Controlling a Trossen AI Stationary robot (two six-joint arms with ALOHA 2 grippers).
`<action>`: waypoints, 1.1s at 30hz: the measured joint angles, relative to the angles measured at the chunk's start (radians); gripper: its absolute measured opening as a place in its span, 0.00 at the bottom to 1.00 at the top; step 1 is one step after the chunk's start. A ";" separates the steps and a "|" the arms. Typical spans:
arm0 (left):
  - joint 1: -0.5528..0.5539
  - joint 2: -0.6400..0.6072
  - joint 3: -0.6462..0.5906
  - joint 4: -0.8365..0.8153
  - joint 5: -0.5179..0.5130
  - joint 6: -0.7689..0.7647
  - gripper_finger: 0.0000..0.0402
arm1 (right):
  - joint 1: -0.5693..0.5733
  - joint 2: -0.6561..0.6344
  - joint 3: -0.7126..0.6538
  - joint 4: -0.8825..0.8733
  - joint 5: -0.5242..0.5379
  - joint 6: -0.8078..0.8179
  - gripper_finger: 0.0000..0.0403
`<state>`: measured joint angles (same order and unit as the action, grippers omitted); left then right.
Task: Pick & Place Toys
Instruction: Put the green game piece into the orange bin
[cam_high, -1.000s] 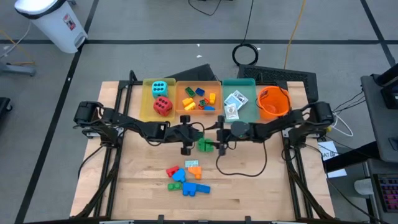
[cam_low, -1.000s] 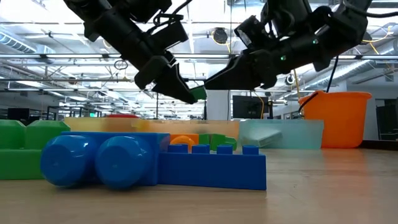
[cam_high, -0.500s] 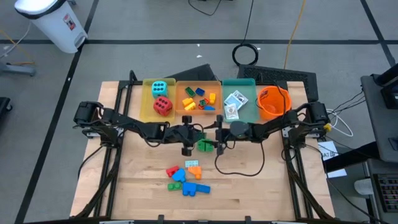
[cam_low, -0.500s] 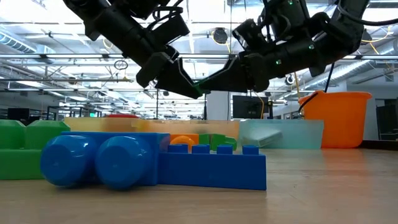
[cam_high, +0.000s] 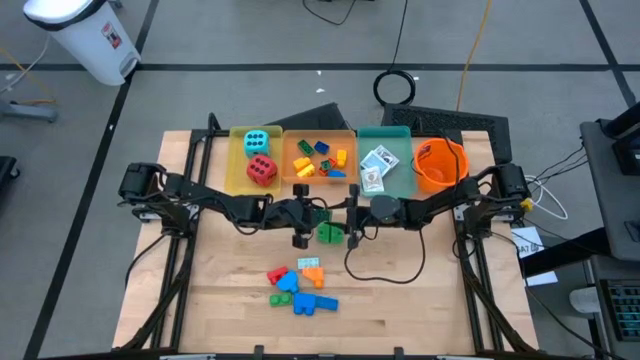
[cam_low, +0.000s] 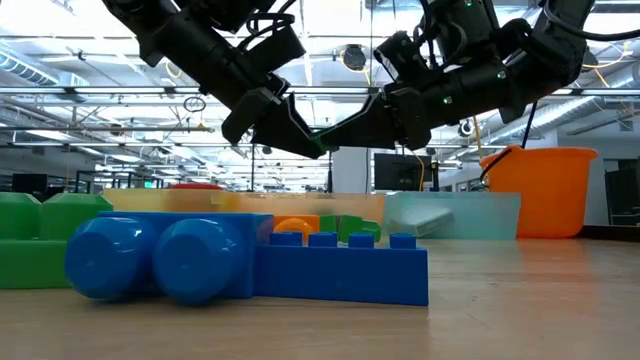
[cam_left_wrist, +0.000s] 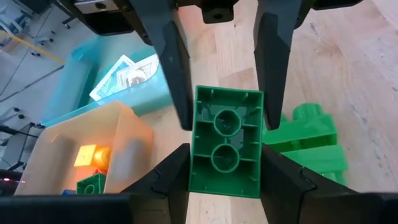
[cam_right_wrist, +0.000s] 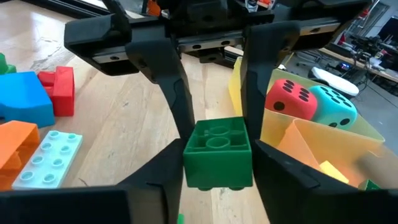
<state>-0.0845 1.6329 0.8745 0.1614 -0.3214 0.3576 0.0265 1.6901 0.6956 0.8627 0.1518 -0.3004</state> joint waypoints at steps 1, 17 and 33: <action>0.000 0.000 0.000 0.000 0.000 0.000 0.37 | 0.000 0.000 0.000 0.000 0.000 0.000 0.36; -0.016 -0.002 0.000 0.081 0.007 -0.102 0.63 | 0.001 -0.097 -0.001 -0.129 0.002 0.130 0.25; 0.162 -0.215 -0.006 0.046 0.235 -0.201 0.67 | -0.040 -0.390 0.000 -0.396 0.007 0.349 0.25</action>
<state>0.0777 1.4178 0.8680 0.2074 -0.0865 0.1566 -0.0138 1.2999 0.6956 0.4667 0.1589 0.0482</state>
